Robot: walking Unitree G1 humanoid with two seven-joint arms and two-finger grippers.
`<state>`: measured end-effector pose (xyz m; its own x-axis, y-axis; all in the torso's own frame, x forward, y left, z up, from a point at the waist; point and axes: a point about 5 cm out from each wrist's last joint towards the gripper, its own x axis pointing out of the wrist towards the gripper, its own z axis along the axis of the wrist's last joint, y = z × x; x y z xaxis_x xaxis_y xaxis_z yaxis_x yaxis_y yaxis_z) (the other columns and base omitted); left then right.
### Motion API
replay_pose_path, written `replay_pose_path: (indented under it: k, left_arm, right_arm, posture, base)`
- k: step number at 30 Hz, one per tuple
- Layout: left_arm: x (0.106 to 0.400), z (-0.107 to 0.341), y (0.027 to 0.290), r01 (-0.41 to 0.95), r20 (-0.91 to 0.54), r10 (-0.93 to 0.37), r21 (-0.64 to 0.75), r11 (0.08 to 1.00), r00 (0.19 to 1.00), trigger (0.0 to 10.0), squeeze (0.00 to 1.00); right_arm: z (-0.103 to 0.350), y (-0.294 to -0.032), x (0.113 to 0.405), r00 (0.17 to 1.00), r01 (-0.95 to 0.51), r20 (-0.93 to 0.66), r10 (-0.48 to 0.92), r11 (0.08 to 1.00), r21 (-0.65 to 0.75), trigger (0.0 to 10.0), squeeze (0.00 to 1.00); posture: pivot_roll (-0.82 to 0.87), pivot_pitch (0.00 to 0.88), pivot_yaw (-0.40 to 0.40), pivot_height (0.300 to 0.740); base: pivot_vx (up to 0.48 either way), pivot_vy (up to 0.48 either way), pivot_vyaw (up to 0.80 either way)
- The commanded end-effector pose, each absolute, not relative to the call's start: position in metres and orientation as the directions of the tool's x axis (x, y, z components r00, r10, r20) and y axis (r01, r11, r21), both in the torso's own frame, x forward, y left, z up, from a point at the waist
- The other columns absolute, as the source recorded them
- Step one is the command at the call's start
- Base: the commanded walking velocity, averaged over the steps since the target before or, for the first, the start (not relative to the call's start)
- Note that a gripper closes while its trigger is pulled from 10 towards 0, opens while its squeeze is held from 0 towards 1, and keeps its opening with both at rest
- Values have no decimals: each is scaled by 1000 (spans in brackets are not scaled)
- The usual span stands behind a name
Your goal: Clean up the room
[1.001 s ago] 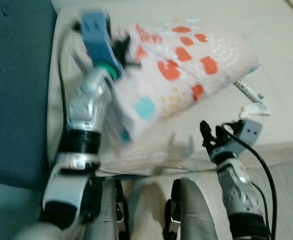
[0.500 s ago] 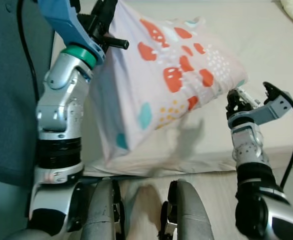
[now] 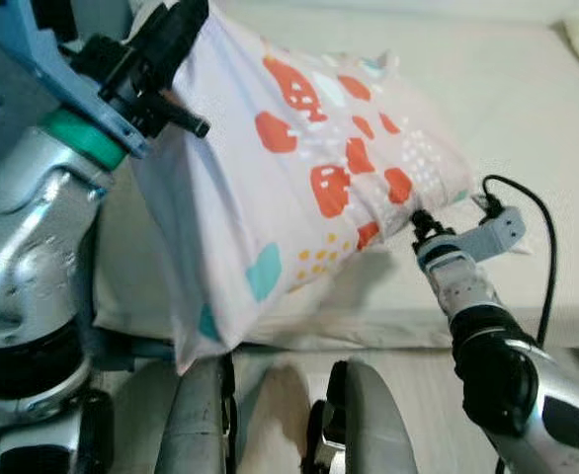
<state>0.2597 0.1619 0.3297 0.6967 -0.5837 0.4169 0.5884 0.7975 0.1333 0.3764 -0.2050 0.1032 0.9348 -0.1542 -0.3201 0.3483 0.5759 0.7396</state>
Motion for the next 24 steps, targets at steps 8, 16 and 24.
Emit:
replay_pose_path:
  k: [8, 16, 24]
  left_arm:
    - [215, 323, 155, 763, 366, -742, 118, 636, 562, 0, 0]
    - [184, 317, 167, 835, 282, -821, 104, 540, 496, 0, 0]
    - [171, 330, 172, 842, 306, -824, 109, 528, 477, 0, 0]
  right_arm:
    - [102, -193, 379, 905, 377, -412, -104, 645, 665, 10000, 0]
    - [105, -190, 382, 890, 386, -440, -122, 714, 584, 10000, 0]
    - [172, -151, 412, 980, 68, -184, 82, 723, 688, 10000, 0]
  posture:
    - [348, 204, -113, 625]
    - [449, 246, -144, 625]
    - [458, 262, -156, 625]
  base:
    - [0, 0, 0]
    - [0, 0, 0]
    - [0, 0, 0]
